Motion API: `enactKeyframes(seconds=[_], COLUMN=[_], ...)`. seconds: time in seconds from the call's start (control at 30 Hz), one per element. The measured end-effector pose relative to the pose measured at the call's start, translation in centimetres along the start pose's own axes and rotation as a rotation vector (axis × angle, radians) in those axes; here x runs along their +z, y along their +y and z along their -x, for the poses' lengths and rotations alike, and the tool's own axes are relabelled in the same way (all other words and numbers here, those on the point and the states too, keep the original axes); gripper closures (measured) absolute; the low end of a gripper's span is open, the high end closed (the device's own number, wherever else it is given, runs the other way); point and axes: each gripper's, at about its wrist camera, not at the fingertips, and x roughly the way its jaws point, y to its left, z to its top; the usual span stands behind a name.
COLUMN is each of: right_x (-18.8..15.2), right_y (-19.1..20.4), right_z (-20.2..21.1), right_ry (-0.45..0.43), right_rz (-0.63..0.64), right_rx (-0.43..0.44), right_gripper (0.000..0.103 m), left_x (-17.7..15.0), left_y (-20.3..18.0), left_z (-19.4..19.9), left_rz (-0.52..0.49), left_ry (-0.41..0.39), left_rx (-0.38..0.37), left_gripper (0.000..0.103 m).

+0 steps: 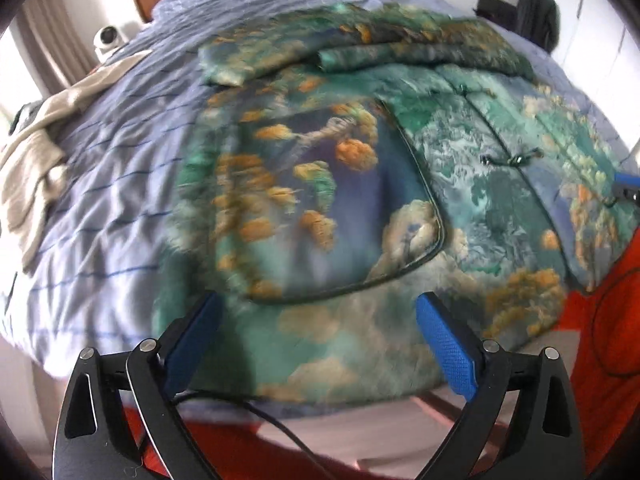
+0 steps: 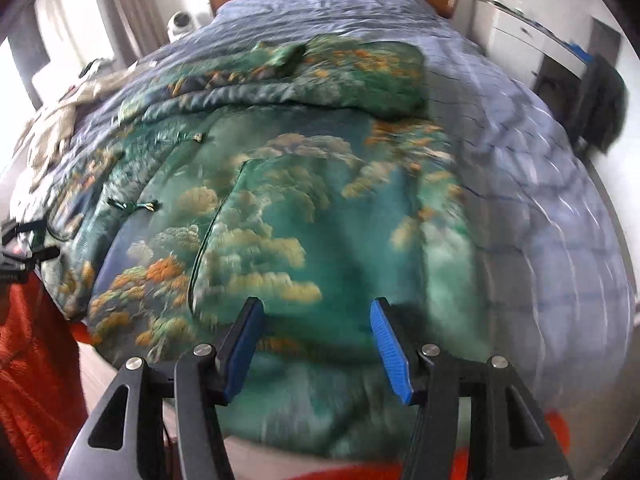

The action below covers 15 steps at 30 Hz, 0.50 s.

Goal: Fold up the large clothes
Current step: 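Move both tools down the jacket front to the hem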

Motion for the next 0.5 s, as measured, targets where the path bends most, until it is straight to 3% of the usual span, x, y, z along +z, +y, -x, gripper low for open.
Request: enactKeyframes(seconds=[0.03,0.1,0.17,0.27,0.37,0.5], right_x=[-0.2,-0.1,0.2,0.8,0.6,-0.7], right_y=[-0.4,-1.6,-2.8,-5.6,-8.5,-11.4], right_z=[0.8,2.2,3.1,3.0,1.9,-0.7], right_ry=[-0.012,-0.052,-0.091,-0.073,-0.022,0.092], right_rz=[-0.024,-0.075,-0.117,-0.197,-0.27,-0.371], right_rx=[0.0,-0.014,-0.013,-0.013,0.026,0.174], right_gripper=[0.044,0.027,0.025,0.025,0.025,0.025], left_x=[-0.2,0.1,-0.5,-1.0,-1.6,-1.8], left_y=[0.5,3.3,5.9,9.2,10.1,9.4], left_z=[0.6,1.4,0.9,-1.1,-3.2,-4.6], left_rz=[0.024,0.122,0.214,0.329,0.337,0.295], left_ry=[-0.009,-0.029,-0.028,0.011,0.056,0.056], left_rx=[-0.005,-0.028,-0.052,-0.121,-0.204,-0.277], left_gripper=[0.005,0.003,0.003,0.003,0.003,0.003])
